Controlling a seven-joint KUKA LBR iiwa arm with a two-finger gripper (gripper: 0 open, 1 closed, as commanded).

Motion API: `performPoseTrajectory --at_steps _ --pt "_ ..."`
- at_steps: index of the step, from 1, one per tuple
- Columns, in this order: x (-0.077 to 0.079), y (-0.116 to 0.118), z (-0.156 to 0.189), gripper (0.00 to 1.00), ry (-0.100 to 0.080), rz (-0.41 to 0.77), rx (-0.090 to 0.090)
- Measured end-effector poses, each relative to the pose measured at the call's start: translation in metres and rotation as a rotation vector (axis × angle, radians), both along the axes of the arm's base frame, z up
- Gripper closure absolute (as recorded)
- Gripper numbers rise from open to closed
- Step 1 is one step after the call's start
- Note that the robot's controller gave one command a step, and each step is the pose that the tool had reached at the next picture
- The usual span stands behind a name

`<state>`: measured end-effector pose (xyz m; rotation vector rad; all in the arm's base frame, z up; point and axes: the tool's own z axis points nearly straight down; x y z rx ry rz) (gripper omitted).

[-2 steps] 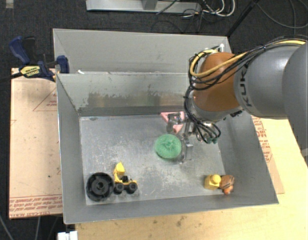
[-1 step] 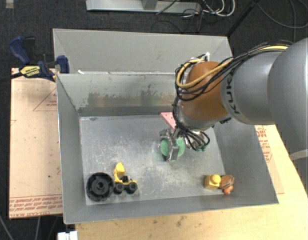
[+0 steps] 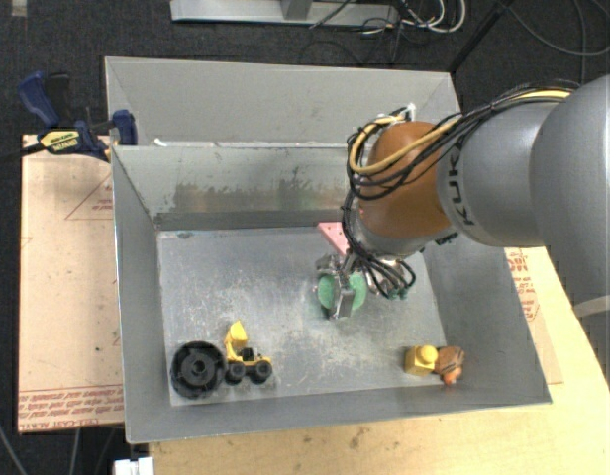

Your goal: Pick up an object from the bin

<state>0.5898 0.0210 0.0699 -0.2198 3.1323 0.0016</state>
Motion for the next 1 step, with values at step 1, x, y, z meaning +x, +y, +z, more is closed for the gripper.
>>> performPoseTrajectory --at_steps 1 --pt "-0.0107 0.0068 0.1992 1.0 -0.001 0.015 -0.001"
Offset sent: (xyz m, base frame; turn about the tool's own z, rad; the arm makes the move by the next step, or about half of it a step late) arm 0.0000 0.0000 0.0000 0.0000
